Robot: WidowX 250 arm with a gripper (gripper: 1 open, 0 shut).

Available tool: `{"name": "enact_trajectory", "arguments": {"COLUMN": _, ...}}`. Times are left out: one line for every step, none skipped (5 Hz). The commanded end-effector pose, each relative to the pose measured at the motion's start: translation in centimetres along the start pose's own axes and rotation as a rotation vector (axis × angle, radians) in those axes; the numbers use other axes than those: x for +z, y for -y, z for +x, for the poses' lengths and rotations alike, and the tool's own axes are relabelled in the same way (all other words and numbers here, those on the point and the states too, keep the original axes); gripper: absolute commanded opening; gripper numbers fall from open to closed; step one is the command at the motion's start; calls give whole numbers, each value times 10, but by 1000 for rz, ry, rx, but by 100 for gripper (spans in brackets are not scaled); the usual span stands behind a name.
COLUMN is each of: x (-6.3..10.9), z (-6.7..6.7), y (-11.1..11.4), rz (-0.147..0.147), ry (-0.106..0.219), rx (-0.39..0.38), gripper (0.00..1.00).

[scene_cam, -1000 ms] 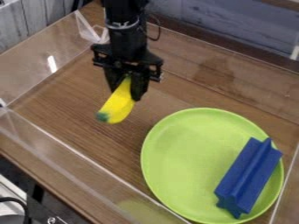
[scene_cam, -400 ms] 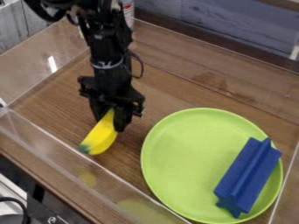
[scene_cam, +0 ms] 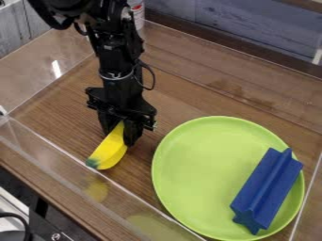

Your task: Remove the banana from inside the green plate and put it on the table

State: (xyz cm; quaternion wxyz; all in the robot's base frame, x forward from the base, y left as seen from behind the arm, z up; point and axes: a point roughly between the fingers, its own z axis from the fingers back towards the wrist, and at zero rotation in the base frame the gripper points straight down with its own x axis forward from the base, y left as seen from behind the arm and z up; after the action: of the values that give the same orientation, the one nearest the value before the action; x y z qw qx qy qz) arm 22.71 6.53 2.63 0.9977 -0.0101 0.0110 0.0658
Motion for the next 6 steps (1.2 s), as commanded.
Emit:
{"name": "enact_trajectory", "arguments": {"x": 6, "z": 7, "y": -2, "rz": 3, "ry": 26, "rx": 7, "gripper": 0}}
{"name": "enact_trajectory", "arguments": {"x": 6, "z": 9, "y": -1, "rz": 0, "ry": 21, "rx": 8, "gripper": 0}}
{"name": "enact_trajectory", "arguments": {"x": 6, "z": 10, "y": 0, "rz": -2, "ry": 16, "rx": 10, "gripper": 0}}
{"name": "enact_trajectory", "arguments": {"x": 7, "z": 12, "y": 2, "rz": -5, "ry": 12, "rx": 11, "gripper": 0}}
{"name": "enact_trajectory", "arguments": {"x": 11, "z": 13, "y": 2, "rz": -5, "ry": 8, "rx": 8, "gripper": 100}}
{"name": "enact_trajectory", "arguments": {"x": 16, "z": 15, "y": 1, "rz": -7, "ry": 7, "rx": 6, "gripper": 100}}
